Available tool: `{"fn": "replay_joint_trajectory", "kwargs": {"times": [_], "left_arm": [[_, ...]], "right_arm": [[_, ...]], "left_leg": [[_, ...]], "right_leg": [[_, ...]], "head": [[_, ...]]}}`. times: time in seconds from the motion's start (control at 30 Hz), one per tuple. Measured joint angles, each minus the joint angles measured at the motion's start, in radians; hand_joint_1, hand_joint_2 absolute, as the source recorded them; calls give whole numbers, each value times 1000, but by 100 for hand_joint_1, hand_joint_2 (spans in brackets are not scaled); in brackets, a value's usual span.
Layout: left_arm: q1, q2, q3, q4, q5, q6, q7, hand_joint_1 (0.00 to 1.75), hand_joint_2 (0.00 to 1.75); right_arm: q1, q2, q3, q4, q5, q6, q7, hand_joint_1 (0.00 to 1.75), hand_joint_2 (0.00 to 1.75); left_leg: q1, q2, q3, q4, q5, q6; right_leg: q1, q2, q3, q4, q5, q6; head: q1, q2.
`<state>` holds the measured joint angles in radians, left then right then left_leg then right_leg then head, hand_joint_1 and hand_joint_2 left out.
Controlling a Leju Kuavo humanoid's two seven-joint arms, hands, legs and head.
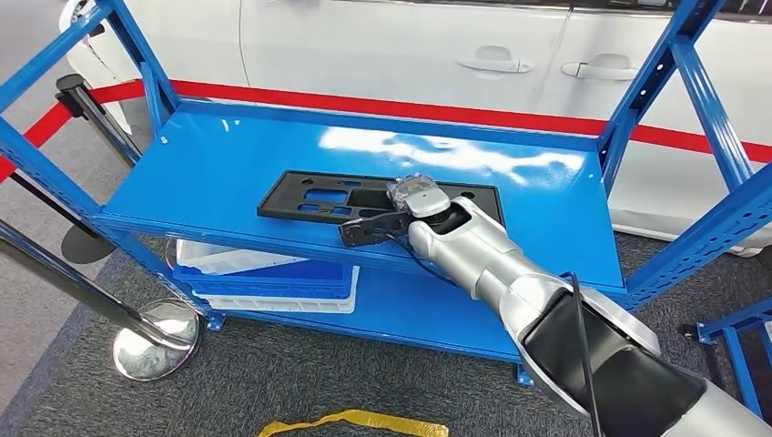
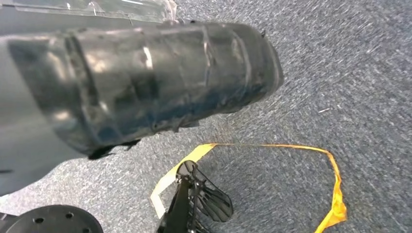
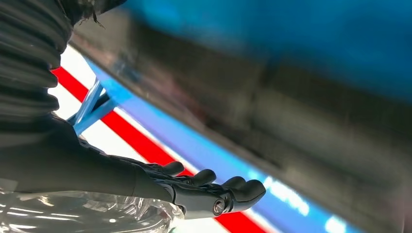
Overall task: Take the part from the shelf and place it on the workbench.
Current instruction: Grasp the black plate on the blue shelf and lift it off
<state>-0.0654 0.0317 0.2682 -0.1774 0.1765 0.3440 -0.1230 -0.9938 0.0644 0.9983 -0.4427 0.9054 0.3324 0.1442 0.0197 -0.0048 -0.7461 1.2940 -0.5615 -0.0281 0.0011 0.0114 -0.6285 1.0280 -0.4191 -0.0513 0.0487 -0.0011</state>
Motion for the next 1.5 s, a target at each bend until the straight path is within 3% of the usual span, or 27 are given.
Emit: {"fn": "replay_joint_trajectory", "kwargs": {"times": [0.03, 0.13, 0.2, 0.27, 0.33, 0.37, 0.43, 0.5, 0.53, 0.6, 0.67, 0.8, 0.87, 0.97, 1.0, 1.03, 1.07, 1.1, 1.13, 1.17, 1.23, 1.27, 1.5], "left_arm": [[1, 0, 0, 0, 0, 0, 0, 0, 0], [-1, 3, 0, 0, 0, 0, 0, 0, 0], [-2, 5, 0, 0, 0, 1, 0, 0, 0], [-2, 6, 0, 0, 0, 2, 0, 0, 0], [-1, 5, 1, 0, 0, 2, 0, 0, 0], [-2, 5, 1, 0, 0, 2, 0, 0, 0], [-2, 5, 1, 0, 0, 2, 0, 0, 0], [-2, 5, 1, 0, 0, 2, 0, 0, 0], [-2, 5, 1, 0, 0, 2, 0, 0, 0], [-2, 5, 1, 0, 0, 2, 0, 0, 0], [-1, 5, 1, 0, 0, 2, 0, 0, 0], [-2, 4, 2, 0, 1, 3, 3, 0, 0], [-2, 4, 2, 0, 1, 5, 6, 0, 0], [-1, 7, 3, 0, 2, 6, 6, 0, 0], [0, 8, 3, 0, 2, 6, 6, 0, 0], [0, 8, 4, 0, 2, 6, 6, 0, 0], [0, 9, 5, 0, 2, 6, 6, 0, 0], [0, 9, 6, 0, 2, 6, 6, 0, 0], [0, 10, 9, 0, 2, 6, 5, 0, 0], [-1, 10, 11, 0, 1, 6, 4, 0, 0], [0, 9, 16, 0, -1, 6, 3, 0, 0], [0, 10, 18, 0, -3, 5, 3, 0, 0], [1, 11, 25, 0, -9, -3, -7, 0, 0]], "right_arm": [[3, 1, 0, 3, -2, 7, 0, 0, 175], [3, 4, 0, 10, -3, 13, 0, 0, 175], [2, 6, 0, 13, -3, 14, 1, 0, 175], [2, 7, 0, 18, -3, 14, 1, 0, 175], [0, 8, 0, 22, -3, 14, 1, 0, 175], [-2, 8, 0, 24, -4, 14, 1, 0, 175], [0, 8, 0, 28, -4, 15, 1, 0, 175], [5, 8, 0, 33, -4, 15, 1, 0, 175], [7, 8, 0, 35, -4, 15, 1, 0, 175], [6, 8, 0, 36, -4, 15, 1, 0, 175], [4, 8, 0, 37, -4, 15, 0, 0, 175], [-2, 12, 0, 38, -6, 21, -4, 0, 175], [-7, 16, 0, 38, -9, 33, -5, 3, 175], [-9, 19, 0, 40, -15, 44, -7, 130, 175], [-9, 20, 0, 41, -17, 46, -7, 171, 175], [-9, 21, 0, 42, -20, 49, -7, 175, 175], [-9, 22, 0, 43, -22, 50, -7, 175, 175], [-9, 23, 0, 43, -24, 49, -6, 175, 175], [-11, 24, 0, 43, -28, 47, -4, 175, 175], [-12, 24, 0, 43, -35, 41, -1, 175, 175], [-16, 24, 0, 44, -52, 20, 10, 175, 175], [-17, 23, 0, 46, -59, 3, 15, 175, 175], [-17, 14, 0, 47, -61, -104, 13, 175, 175]], "left_leg": [[0, 0, 4, -18, 23, 3], [-7, 0, 92, -215, 119, 23], [-14, 0, 125, -281, 132, 34], [-13, -1, 131, -291, 135, 39], [-7, 1, 140, -307, 142, 45], [-3, 2, 145, -314, 145, 49], [-3, 3, 146, -315, 146, 52], [-1, 2, 146, -313, 144, 52], [0, 2, 146, -310, 141, 51], [4, 0, 147, -299, 133, 45], [3, -2, 141, -288, 125, 35], [3, -2, 137, -283, 121, 13], [4, 0, 119, -239, 90, 4], [4, 1, 36, -61, 7, -4], [4, 1, 16, -21, 0, -5], [4, 1, 12, -15, 10, -5], [5, 1, 28, -51, 38, -6], [8, 2, 60, -117, 75, -11], [11, 2, 95, -185, 98, -22], [15, 1, 122, -238, 115, -25], [17, -1, 141, -276, 113, -18], [17, -1, 140, -276, 115, -7], [9, -1, 141, -278, 113, -1]], "right_leg": [[2, 0, 2, 1, -2, -1], [7, 3, 9, 2, -7, 1], [8, 4, 8, 2, -9, 8], [9, 4, 8, -1, -8, 19], [9, 2, 0, 19, -26, 30], [8, 1, -16, 56, -48, 36], [1, -1, -74, 179, -107, 47], [-7, -2, -120, 267, -127, 54], [-10, -3, -119, 259, -110, 57], [-15, -5, -66, 144, -44, 58], [-14, -4, -15, 37, -8, 53], [-11, -2, -2, 9, -8, 33], [-15, -4, 5, 1, -4, 22], [-13, -7, 8, -1, -4, 14], [-12, -7, 8, 0, -5, 14], [-12, -7, 8, 0, -6, 13], [-12, -6, 9, 2, -7, 12], [-12, -6, 10, 5, -10, 11], [-9, -5, 9, 9, -13, 11], [-6, -3, 6, 15, -16, 10], [5, 0, 1, 20, -18, 11], [6, 1, 1, 19, -17, 10], [6, 2, 9, 4, -11, 19]], "head": [[0, 0], [0, 0], [0, 0], [1, 0], [3, 0], [4, 0], [5, 0], [5, 0], [5, 0], [5, 0], [5, 0], [4, 0], [1, 0], [-2, 0], [-2, 0], [-2, 0], [-2, 0], [-2, 0], [-3, 0], [-4, 0], [-7, 0], [-7, 0], [-8, 0]]}}
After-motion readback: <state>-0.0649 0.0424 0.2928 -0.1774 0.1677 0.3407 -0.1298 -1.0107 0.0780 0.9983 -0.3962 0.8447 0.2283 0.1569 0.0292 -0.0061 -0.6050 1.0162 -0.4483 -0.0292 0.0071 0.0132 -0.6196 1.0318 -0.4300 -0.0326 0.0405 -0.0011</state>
